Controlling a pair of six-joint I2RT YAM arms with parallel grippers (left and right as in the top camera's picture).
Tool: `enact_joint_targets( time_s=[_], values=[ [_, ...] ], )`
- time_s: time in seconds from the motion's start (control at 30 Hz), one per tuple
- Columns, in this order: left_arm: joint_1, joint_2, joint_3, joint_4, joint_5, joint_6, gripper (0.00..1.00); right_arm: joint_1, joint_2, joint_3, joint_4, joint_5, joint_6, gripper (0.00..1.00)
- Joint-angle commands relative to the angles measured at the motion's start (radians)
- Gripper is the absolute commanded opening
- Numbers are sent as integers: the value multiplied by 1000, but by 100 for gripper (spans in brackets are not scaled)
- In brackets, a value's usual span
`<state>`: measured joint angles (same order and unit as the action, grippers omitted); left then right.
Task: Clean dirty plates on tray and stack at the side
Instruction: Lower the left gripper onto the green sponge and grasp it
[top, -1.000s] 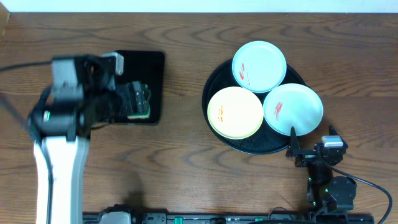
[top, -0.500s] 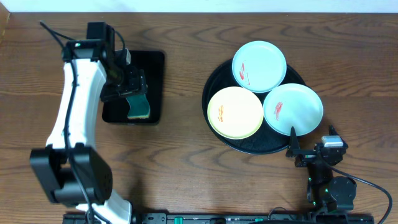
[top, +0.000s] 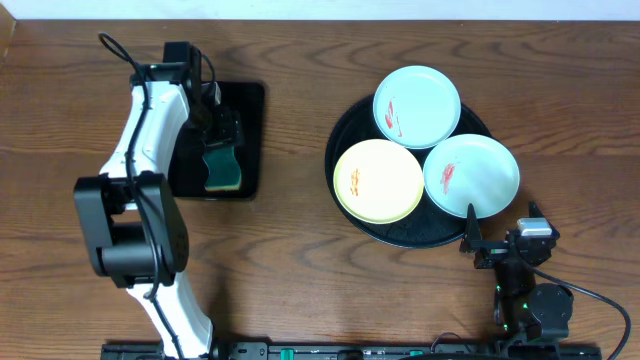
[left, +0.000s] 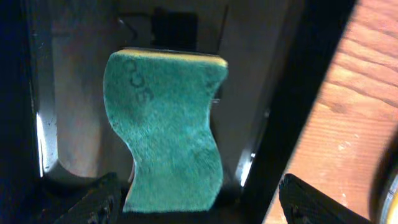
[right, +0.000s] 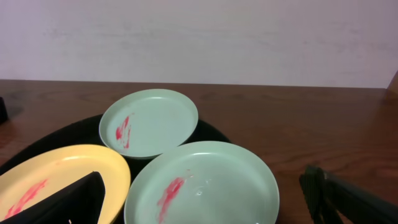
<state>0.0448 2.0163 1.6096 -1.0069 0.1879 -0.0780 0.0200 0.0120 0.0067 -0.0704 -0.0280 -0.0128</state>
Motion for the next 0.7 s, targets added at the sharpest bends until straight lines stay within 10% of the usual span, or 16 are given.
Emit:
enact_joint_targets(
  time_s=[0.0,0.67],
  values=[
    [3,46,18,0,-66,-76,82,6,-5,0,-4,1,-15,99],
    [5,93,-91,103,-92,-123,82,6,-5,0,-4,1,-14,99]
  ],
)
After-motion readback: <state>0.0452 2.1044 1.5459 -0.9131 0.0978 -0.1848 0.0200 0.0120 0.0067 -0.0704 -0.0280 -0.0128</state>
